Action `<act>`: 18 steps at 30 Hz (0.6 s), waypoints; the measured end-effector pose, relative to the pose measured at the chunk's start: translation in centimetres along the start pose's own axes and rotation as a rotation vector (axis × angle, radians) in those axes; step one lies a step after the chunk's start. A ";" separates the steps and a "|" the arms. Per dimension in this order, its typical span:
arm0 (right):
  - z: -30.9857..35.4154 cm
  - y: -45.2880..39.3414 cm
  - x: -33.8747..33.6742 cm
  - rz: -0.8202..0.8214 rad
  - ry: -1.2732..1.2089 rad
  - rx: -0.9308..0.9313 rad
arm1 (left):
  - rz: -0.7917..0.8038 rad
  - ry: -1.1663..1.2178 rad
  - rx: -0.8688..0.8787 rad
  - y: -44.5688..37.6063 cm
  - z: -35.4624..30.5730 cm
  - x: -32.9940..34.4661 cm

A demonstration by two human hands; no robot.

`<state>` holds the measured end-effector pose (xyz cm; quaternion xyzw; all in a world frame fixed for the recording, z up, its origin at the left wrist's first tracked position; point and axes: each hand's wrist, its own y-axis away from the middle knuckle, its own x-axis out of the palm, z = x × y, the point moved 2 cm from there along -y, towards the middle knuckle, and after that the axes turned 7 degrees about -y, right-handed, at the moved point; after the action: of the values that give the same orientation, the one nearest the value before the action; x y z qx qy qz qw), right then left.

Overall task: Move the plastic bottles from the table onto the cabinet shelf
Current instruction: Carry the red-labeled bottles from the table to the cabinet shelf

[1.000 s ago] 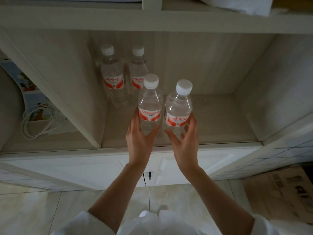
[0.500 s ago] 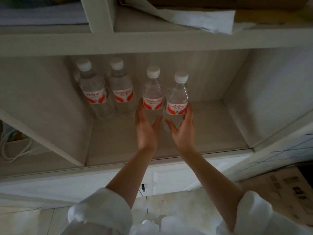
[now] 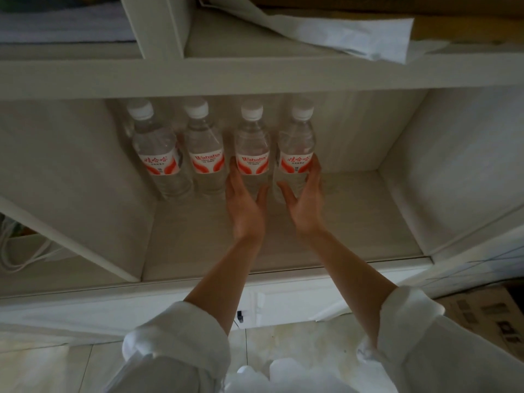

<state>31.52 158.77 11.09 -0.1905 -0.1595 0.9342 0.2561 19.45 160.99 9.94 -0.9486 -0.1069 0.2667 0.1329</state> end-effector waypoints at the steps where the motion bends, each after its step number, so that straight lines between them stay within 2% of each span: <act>1: -0.2 -0.2 0.0 0.004 0.000 -0.008 | -0.005 -0.008 -0.001 -0.1 0.1 0.1; 11: -0.2 -0.5 -0.2 0.019 -0.034 0.037 | 0.038 -0.060 -0.056 0.2 -0.4 -0.4; 15: -1.1 -0.1 -0.6 -0.002 0.017 0.203 | 0.114 -0.196 -0.086 1.4 0.8 -1.4; 18: -1.2 1.6 -1.4 -0.020 0.070 0.284 | 0.151 -0.189 -0.086 2.8 1.9 -2.5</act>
<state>32.50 157.01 9.75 -0.1829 -0.0184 0.9376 0.2952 16.68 157.98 8.70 -0.9293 -0.0585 0.3595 0.0611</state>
